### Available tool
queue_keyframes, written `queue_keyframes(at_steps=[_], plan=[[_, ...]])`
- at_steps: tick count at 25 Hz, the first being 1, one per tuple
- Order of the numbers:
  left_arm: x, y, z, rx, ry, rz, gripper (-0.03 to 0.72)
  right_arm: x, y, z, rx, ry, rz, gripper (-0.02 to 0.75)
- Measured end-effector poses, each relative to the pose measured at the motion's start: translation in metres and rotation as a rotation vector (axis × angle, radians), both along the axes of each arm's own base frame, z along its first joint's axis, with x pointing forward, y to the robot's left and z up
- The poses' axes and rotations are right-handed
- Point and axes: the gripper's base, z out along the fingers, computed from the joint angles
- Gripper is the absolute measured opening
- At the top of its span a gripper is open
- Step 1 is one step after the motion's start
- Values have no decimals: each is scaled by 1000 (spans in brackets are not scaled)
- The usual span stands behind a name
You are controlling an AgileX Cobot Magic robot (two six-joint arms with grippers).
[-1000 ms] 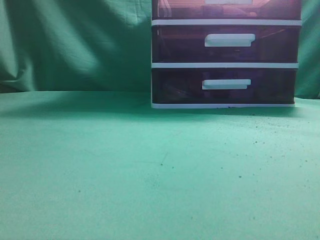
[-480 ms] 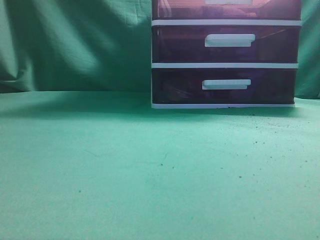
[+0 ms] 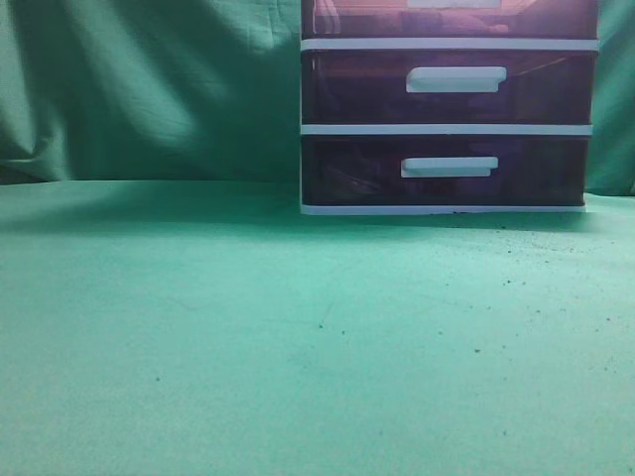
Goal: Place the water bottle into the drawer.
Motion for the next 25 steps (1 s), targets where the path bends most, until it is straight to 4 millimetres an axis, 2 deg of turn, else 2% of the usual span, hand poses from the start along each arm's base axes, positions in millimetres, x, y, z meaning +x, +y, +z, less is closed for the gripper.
queue_keyframes(at_steps=[10, 15, 20, 23, 25], plan=[[0, 0, 0, 0, 0, 9, 0, 0, 0, 0, 0, 0, 0, 0], [7, 10, -2, 29, -26, 234, 0, 0, 0, 0, 0, 0, 0, 0], [14, 21, -22, 60, 13, 475, 0, 0, 0, 0, 0, 1, 0, 0], [16, 25, -32, 66, 32, 550, 0, 0, 0, 0, 0, 1, 0, 0], [17, 26, -31, 61, 19, 573, 0, 0, 0, 0, 0, 1, 0, 0]])
